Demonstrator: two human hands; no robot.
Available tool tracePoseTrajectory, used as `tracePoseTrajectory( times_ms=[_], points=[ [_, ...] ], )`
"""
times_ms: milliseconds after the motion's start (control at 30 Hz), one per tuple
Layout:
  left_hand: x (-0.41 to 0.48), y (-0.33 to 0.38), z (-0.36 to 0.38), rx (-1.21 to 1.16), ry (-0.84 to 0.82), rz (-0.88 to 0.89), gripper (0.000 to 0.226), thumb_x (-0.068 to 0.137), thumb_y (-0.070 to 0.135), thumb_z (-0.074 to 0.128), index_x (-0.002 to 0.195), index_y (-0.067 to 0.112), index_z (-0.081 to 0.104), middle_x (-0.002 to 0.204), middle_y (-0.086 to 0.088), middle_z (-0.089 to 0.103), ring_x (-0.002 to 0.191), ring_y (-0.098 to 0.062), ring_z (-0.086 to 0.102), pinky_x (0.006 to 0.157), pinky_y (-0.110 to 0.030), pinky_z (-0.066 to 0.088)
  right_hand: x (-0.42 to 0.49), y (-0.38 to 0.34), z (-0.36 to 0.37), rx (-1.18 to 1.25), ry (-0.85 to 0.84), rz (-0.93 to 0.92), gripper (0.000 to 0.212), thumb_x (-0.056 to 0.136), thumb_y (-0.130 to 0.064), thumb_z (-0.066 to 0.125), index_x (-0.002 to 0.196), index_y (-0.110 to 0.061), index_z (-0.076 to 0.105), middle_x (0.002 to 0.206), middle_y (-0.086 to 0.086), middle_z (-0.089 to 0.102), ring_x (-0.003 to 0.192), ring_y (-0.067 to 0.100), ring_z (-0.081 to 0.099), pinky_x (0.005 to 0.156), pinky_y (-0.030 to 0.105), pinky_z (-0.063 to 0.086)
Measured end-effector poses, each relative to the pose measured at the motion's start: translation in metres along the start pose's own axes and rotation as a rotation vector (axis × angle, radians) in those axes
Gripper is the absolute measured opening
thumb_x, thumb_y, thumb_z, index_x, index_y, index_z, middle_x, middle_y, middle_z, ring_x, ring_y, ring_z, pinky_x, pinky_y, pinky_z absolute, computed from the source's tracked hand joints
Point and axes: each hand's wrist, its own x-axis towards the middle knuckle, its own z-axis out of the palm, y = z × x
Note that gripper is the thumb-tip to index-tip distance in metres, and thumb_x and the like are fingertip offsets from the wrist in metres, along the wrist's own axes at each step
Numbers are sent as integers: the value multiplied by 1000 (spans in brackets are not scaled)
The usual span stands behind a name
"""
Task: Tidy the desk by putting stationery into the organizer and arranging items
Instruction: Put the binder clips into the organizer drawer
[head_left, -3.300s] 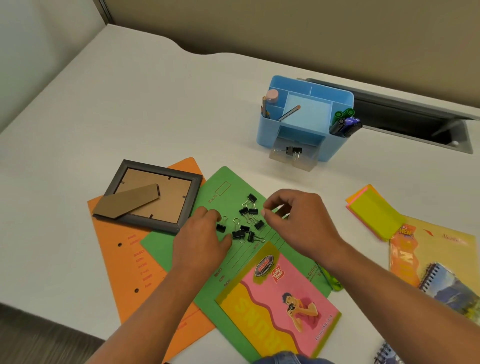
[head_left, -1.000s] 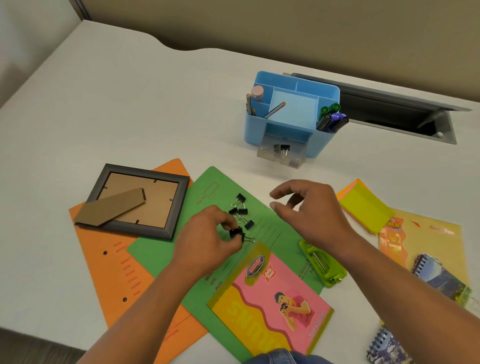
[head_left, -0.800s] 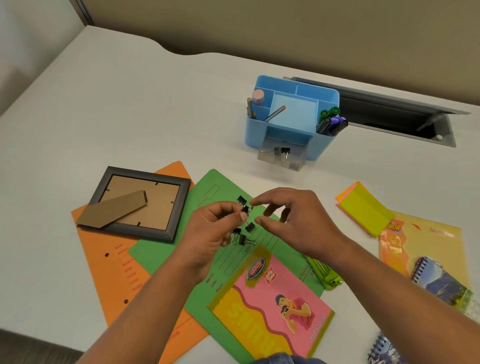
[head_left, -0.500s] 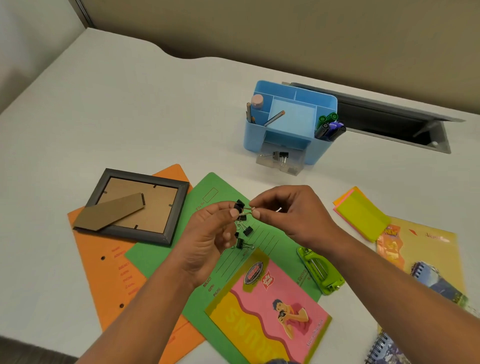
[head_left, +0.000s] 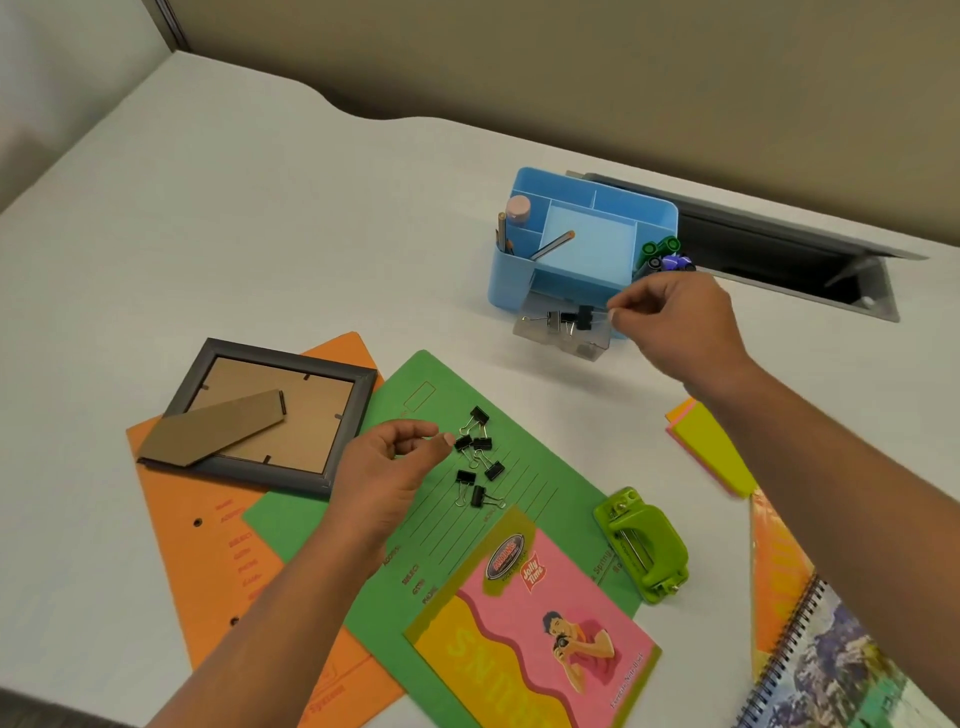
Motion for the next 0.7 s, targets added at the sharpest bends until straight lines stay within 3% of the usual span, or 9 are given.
tracePoseTrajectory(
  times_ms=[133, 300, 367, 467, 600, 700],
  points=[
    [5, -5, 0, 59, 8, 28, 19, 79, 24, 77, 96, 20, 70, 92, -11, 67, 70, -9, 55, 70, -27, 43, 18, 8, 2, -95, 56, 5, 7, 82, -21, 73, 88, -23, 75, 86, -4, 71, 88, 14, 65, 81, 36, 57],
    [10, -11, 1, 205, 17, 109, 15, 82, 21, 75, 96, 22, 69, 86, -2, 67, 77, -10, 60, 65, -19, 41, 9, 7, 4, -138, 133, 13, 11, 81, -29, 72, 91, -26, 73, 78, -12, 67, 76, 6, 62, 65, 19, 43],
    [13, -16, 1, 348, -13, 159, 17, 83, 20, 73, 97, 27, 68, 87, 0, 67, 63, -12, 55, 59, -18, 44, -4, 6, 4, -117, 136, 7, 6, 81, -29, 70, 87, -27, 71, 74, -17, 65, 72, 3, 60, 59, 15, 38],
    [15, -24, 1, 620, -57, 255, 23, 81, 24, 73, 100, 36, 67, 87, 8, 63, 49, -7, 43, 53, -24, 46, -30, 6, 9, -97, 109, -24, 2, 80, -26, 70, 81, -26, 71, 72, -16, 66, 67, 3, 60, 64, 20, 43],
    [9, -23, 10, 889, -67, 334, 34, 80, 35, 72, 113, 40, 65, 89, 17, 55, 79, -3, 56, 67, -27, 50, -66, 13, 25, -47, 7, -13, 2, 80, -28, 71, 78, -27, 70, 71, -17, 68, 59, -2, 57, 65, 21, 44],
    [8, -25, 13, 1034, -71, 387, 39, 82, 40, 69, 121, 40, 62, 94, 19, 53, 83, -1, 50, 64, -23, 43, -89, 18, 39, -28, -77, 9, 4, 79, -31, 72, 76, -31, 69, 70, -20, 68, 57, -2, 58, 63, 21, 44]
  ],
)
